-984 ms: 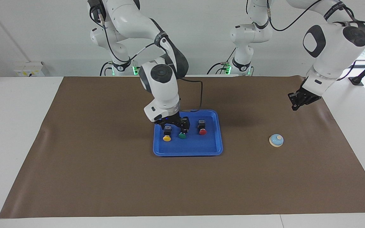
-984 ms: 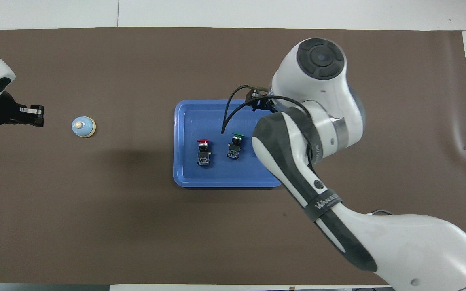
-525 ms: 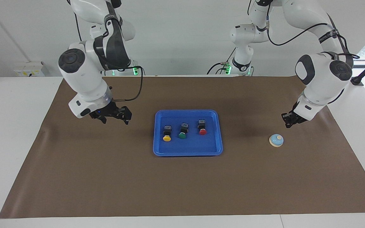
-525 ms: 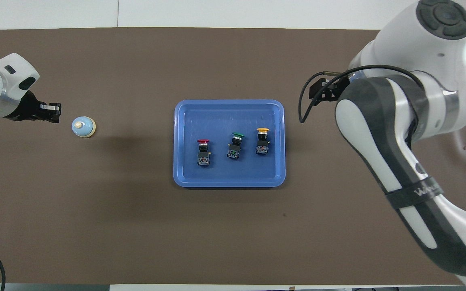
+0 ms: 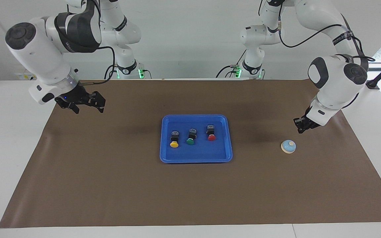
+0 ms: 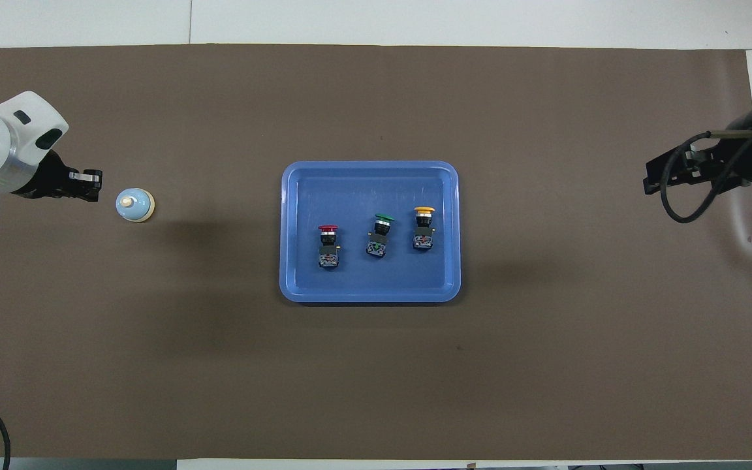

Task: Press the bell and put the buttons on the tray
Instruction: 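Withdraw the right gripper from the tray while the left gripper reaches the bell, then lower the left gripper toward the bell top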

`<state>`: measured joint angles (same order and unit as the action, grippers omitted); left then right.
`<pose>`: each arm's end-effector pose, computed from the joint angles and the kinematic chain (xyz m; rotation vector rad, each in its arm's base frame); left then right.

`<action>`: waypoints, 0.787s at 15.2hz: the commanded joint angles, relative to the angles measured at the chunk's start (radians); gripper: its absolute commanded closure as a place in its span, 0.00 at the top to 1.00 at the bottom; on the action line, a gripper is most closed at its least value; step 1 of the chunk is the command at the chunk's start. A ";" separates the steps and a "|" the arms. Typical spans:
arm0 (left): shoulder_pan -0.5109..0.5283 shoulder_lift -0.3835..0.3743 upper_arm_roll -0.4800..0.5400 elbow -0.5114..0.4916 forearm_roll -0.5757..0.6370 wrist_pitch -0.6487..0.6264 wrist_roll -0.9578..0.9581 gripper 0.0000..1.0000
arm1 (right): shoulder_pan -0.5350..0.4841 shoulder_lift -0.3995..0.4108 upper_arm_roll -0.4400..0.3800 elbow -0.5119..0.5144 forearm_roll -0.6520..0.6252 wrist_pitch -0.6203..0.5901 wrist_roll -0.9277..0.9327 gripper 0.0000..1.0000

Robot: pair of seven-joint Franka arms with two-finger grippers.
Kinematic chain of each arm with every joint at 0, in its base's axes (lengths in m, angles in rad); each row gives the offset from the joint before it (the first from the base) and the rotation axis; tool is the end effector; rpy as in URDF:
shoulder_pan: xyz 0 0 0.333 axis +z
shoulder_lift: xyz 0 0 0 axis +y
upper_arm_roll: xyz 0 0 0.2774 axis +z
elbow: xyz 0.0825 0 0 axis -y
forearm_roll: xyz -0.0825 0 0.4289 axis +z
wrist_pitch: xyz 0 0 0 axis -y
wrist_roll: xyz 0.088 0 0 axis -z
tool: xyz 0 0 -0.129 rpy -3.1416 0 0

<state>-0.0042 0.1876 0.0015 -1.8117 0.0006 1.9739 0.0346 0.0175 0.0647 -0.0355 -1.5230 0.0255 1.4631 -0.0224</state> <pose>0.6419 -0.0017 0.3558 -3.1404 0.0590 0.0399 0.6017 -0.0068 0.5408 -3.1099 -0.0085 0.1932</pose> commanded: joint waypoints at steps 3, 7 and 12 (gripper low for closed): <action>0.006 -0.023 -0.003 -0.031 -0.014 0.039 -0.007 0.00 | -0.062 -0.123 0.043 -0.117 -0.022 -0.024 -0.082 1.00; 0.006 -0.019 -0.003 -0.035 -0.014 0.092 -0.013 0.00 | -0.051 -0.114 0.052 -0.120 -0.070 0.042 -0.088 1.00; 0.007 -0.033 -0.003 -0.075 -0.016 0.123 -0.016 0.00 | -0.059 -0.109 0.055 -0.111 -0.062 0.034 -0.079 1.00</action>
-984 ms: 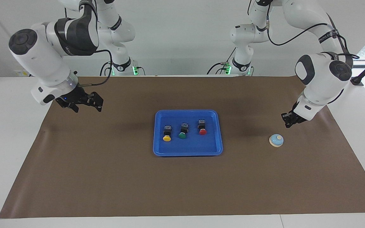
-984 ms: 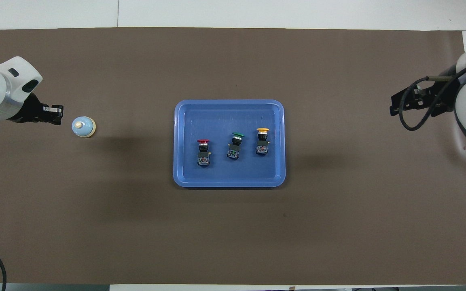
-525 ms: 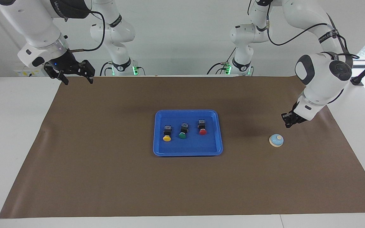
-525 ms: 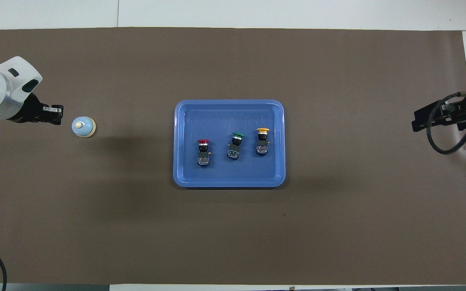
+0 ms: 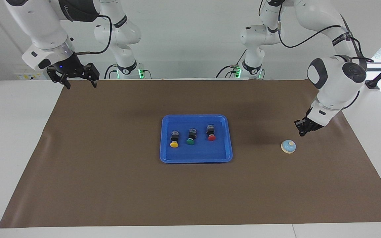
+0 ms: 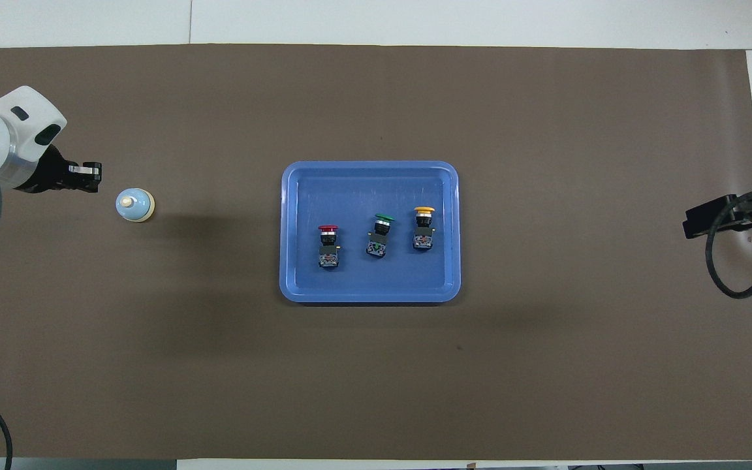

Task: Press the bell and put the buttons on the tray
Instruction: 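Lower the left gripper toward the bell top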

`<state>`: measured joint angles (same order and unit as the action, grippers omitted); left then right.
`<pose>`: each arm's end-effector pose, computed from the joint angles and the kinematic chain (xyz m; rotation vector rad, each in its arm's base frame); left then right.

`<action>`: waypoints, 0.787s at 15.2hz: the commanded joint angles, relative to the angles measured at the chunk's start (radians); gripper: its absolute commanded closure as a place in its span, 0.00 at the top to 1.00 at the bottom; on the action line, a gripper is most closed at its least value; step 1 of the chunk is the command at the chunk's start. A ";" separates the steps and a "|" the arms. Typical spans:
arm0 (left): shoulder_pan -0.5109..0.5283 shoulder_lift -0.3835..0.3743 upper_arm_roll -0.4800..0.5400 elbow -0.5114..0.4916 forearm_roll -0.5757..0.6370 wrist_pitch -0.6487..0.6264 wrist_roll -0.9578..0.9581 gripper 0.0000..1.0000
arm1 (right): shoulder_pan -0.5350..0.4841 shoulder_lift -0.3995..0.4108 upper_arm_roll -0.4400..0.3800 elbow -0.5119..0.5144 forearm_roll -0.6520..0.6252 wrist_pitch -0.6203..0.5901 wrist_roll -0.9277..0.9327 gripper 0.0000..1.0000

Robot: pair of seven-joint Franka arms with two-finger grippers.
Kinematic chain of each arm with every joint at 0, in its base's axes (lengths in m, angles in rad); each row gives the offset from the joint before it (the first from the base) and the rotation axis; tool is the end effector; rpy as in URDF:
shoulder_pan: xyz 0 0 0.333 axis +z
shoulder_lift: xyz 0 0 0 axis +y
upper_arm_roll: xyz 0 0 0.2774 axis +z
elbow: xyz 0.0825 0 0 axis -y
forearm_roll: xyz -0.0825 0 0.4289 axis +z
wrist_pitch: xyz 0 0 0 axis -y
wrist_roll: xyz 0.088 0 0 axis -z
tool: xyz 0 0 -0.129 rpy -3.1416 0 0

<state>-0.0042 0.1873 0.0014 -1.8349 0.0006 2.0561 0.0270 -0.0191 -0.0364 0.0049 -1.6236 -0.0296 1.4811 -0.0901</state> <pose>0.6470 -0.0018 0.3514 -3.1396 0.0473 -0.0532 0.5763 -0.0122 0.5511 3.1107 0.1164 -0.1675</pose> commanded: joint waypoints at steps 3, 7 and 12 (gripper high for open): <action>0.007 -0.032 -0.003 -0.053 -0.017 0.032 -0.016 0.00 | -0.024 -0.008 0.015 -0.009 0.003 0.016 -0.010 1.00; 0.007 -0.031 -0.003 -0.052 -0.017 0.018 -0.053 0.00 | -0.025 -0.008 0.013 -0.007 0.013 0.021 -0.007 1.00; 0.009 -0.012 -0.003 -0.052 -0.017 0.053 -0.053 0.00 | -0.028 -0.005 0.012 0.005 0.031 0.024 0.001 1.00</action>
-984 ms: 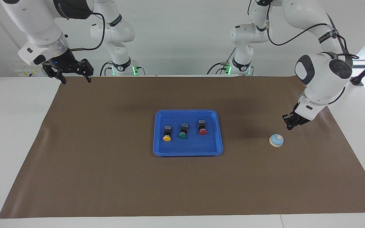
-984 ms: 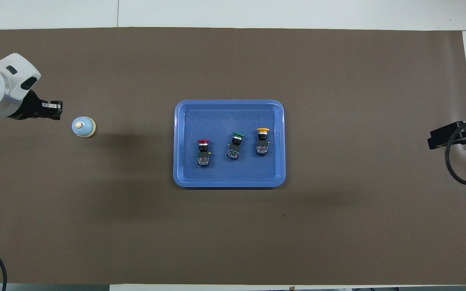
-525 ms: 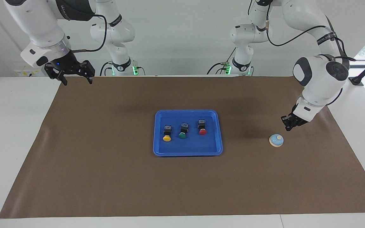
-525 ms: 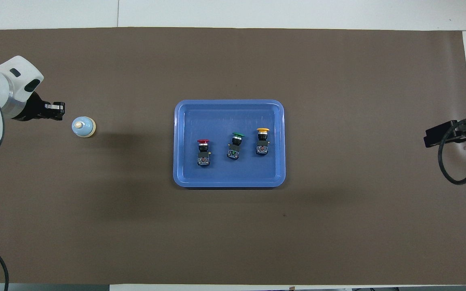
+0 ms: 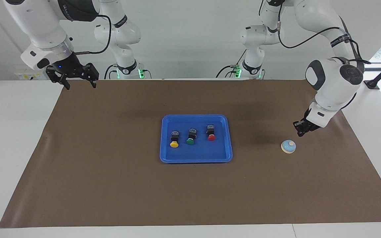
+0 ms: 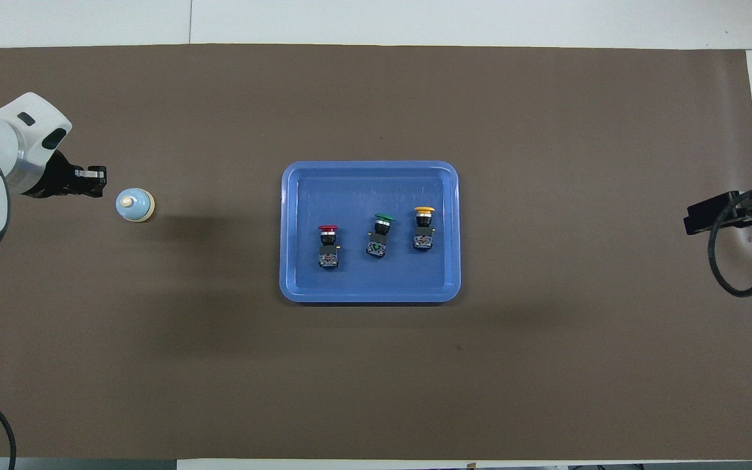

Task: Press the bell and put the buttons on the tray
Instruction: 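Lower the left gripper toward the bell top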

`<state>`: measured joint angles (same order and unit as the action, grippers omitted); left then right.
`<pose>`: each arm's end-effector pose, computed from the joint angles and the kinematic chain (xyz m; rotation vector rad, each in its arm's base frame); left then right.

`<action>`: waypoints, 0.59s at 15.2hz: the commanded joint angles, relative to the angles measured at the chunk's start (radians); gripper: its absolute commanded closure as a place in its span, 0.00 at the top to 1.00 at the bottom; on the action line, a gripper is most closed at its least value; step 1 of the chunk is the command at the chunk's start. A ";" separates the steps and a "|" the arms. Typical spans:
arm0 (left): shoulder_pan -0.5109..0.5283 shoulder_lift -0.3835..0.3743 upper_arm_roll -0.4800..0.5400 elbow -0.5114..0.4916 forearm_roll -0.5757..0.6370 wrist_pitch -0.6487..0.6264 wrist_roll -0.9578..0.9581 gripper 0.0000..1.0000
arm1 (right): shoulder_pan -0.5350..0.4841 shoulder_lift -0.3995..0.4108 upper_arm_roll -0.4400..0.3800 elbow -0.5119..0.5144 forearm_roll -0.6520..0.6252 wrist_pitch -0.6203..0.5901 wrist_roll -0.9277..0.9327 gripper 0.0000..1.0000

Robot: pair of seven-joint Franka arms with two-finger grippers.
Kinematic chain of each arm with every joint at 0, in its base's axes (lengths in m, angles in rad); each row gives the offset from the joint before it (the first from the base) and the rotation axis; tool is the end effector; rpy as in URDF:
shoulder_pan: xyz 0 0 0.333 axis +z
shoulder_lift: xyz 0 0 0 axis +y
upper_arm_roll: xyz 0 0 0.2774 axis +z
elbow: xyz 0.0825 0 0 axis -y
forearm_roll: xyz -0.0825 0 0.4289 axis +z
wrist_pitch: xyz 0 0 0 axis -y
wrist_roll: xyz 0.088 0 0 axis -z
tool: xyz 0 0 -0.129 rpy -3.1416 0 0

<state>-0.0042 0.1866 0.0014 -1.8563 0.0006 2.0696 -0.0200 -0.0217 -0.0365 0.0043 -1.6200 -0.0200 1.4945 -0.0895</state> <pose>0.6434 -0.0018 0.3421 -3.1407 -0.0265 -0.0419 0.5783 -0.0127 0.5540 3.1211 0.1116 -0.1406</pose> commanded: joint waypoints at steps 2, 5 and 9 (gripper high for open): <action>0.009 0.023 -0.003 -0.027 -0.017 0.070 -0.006 0.00 | -0.027 -0.005 0.009 0.002 0.022 0.012 0.001 1.00; 0.009 0.022 -0.003 -0.055 -0.017 0.070 -0.009 0.00 | -0.026 -0.005 0.008 0.002 0.020 0.013 0.001 1.00; 0.009 0.013 -0.003 -0.092 -0.017 0.090 -0.009 0.00 | -0.012 -0.010 0.013 -0.008 0.017 0.003 -0.001 1.00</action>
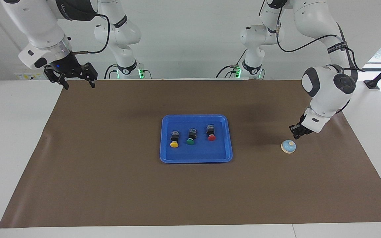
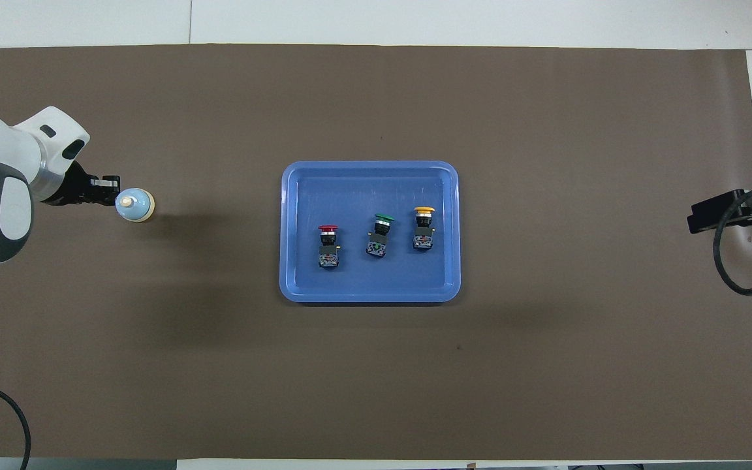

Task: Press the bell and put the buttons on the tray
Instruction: 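Press down on the bell with the left gripper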

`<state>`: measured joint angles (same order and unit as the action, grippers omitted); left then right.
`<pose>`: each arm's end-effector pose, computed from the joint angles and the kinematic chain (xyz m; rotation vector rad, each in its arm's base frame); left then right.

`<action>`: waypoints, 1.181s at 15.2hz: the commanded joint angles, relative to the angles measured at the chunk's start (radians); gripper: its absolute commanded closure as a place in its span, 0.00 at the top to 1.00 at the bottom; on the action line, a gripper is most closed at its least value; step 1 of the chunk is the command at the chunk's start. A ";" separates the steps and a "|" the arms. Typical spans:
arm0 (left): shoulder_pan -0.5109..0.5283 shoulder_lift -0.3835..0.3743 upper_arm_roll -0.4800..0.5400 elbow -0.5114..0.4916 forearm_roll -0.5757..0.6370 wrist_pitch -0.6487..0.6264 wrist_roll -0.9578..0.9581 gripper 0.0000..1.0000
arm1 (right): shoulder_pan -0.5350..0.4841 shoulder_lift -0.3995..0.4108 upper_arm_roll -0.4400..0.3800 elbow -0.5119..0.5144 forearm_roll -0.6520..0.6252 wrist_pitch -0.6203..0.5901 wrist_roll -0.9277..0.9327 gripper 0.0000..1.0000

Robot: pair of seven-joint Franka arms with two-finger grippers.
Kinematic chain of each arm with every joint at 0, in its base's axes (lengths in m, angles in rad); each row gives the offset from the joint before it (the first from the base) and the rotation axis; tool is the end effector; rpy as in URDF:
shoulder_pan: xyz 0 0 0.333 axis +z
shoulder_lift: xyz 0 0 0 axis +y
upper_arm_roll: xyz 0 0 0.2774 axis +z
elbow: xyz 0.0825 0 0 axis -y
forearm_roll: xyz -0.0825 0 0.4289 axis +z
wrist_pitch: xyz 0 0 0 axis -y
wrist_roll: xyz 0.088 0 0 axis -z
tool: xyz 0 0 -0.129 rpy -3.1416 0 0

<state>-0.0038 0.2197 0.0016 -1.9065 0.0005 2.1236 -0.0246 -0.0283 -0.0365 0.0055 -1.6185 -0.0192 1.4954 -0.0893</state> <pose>0.6366 -0.0014 0.3005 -3.1406 -0.0347 0.0041 0.5784 -0.0157 0.5548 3.1224 0.1029 -0.1368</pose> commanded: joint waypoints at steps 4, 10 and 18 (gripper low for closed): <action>0.007 -0.011 -0.003 -0.062 -0.017 0.081 -0.005 0.00 | -0.013 -0.011 0.013 -0.012 0.016 -0.003 -0.003 1.00; 0.010 0.018 -0.003 -0.060 -0.017 0.119 -0.003 0.00 | -0.012 -0.011 0.013 -0.012 0.016 -0.003 -0.003 1.00; 0.010 0.052 0.000 -0.068 -0.017 0.173 -0.006 0.00 | -0.013 -0.011 0.013 -0.012 0.016 -0.003 -0.003 1.00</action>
<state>-0.0011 0.2650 0.0024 -1.9555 0.0004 2.2582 -0.0264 -0.0315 -0.0365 0.0128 -1.6199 -0.0191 1.4943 -0.0894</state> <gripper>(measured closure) 0.991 0.000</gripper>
